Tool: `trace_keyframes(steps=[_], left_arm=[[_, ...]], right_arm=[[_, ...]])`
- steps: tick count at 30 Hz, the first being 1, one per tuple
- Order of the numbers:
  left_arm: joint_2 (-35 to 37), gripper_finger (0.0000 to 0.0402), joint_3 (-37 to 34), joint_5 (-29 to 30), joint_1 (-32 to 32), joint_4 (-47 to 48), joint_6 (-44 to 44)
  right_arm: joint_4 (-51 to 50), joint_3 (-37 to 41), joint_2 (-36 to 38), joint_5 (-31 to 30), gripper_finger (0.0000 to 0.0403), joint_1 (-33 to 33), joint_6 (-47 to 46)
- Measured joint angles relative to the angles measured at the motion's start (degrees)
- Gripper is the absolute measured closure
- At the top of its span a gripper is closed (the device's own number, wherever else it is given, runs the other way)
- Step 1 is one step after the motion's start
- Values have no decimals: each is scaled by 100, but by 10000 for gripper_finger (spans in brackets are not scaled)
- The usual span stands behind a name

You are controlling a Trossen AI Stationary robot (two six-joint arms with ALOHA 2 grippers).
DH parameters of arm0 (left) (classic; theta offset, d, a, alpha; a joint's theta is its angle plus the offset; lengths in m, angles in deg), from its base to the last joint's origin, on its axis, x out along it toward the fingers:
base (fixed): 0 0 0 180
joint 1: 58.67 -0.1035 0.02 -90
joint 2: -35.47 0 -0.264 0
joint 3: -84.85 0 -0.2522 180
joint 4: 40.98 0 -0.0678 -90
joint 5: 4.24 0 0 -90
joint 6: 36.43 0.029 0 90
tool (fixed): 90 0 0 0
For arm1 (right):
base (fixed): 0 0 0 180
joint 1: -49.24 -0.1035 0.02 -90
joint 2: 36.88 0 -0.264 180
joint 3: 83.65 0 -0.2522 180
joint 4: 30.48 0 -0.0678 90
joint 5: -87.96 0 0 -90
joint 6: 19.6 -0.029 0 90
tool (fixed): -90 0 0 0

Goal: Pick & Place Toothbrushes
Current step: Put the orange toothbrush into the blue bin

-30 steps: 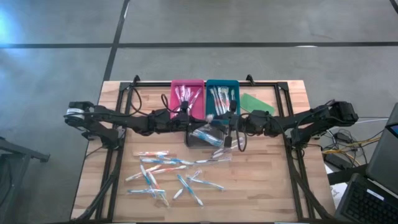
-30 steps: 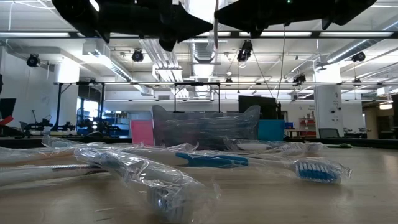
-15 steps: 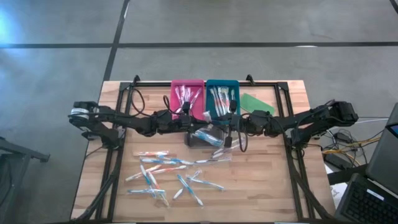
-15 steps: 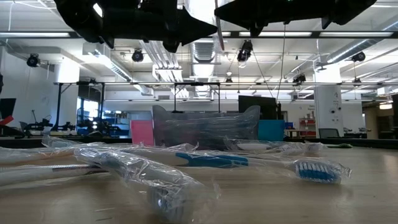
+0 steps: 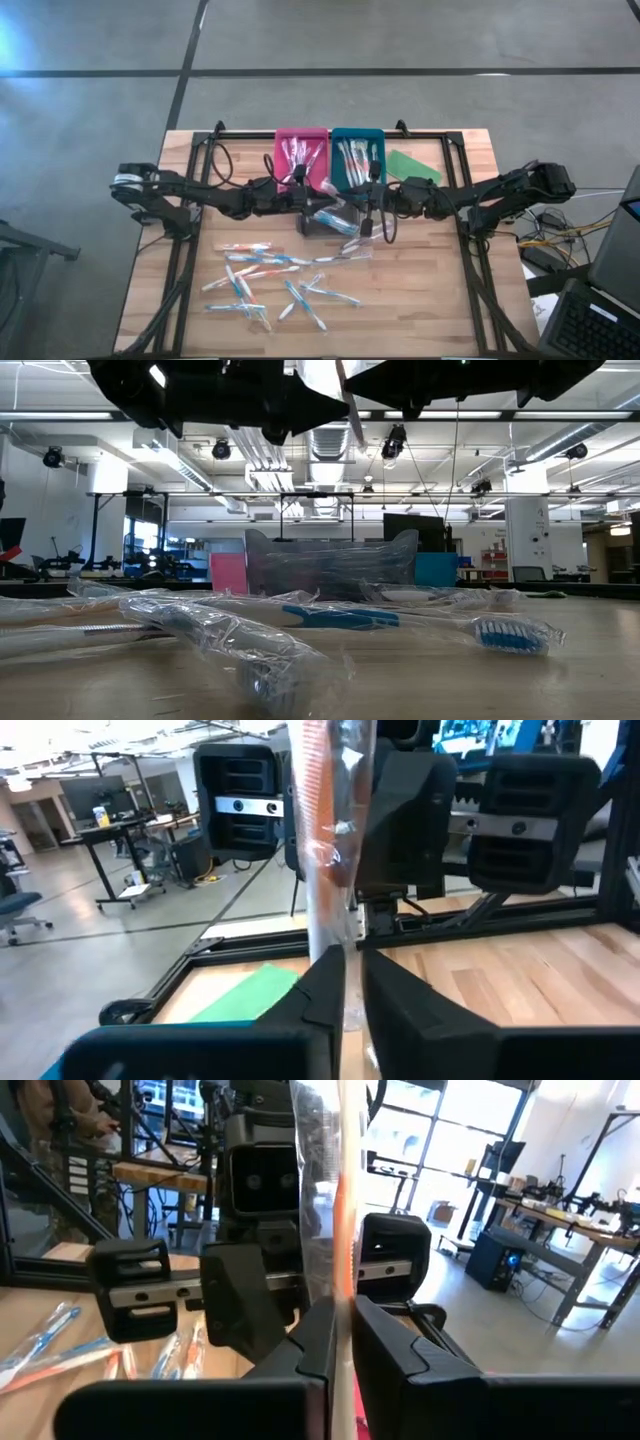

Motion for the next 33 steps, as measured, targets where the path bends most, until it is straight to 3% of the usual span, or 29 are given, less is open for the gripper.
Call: trace_keyframes(steps=[8,13,24,33], left_arm=[[16,254,0,63,0,170,196],[36,213,0,70,-7,157,466],[159,206,0,79,-2,318,709],[326,205,2,738,-2,668,1280]], right_arm=[[-54,0,64,-25,397,51,-339],[-278,0,72,-137,397,116,-465],[-652,0,321,-288,396,196,-520],[-2006,-178,1045,-339,395,707,-1454]])
